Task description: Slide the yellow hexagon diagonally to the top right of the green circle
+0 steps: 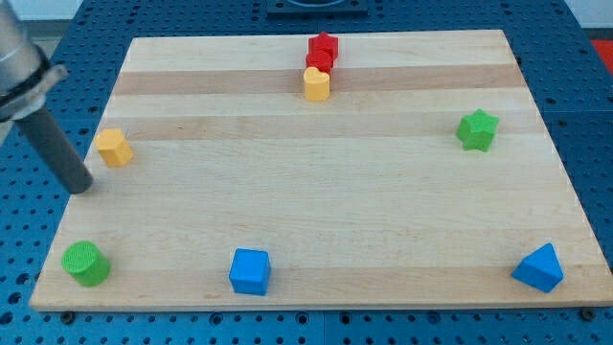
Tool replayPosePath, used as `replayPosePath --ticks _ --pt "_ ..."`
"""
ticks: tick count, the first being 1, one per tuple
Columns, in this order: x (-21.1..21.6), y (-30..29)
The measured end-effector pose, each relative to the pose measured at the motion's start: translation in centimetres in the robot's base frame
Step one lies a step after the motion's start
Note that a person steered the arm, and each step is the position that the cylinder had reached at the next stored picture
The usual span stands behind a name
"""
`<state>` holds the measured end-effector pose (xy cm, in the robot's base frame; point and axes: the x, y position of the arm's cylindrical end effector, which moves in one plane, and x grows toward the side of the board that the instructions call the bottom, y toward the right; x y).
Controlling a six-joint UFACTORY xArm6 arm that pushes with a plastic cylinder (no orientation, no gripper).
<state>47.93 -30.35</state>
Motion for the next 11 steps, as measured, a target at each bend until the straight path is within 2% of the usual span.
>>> replayPosePath --ticks 1,3,11 --pt "0.0 -0.1" --pt "-4.6 -0.1" --pt "-5.0 6.8"
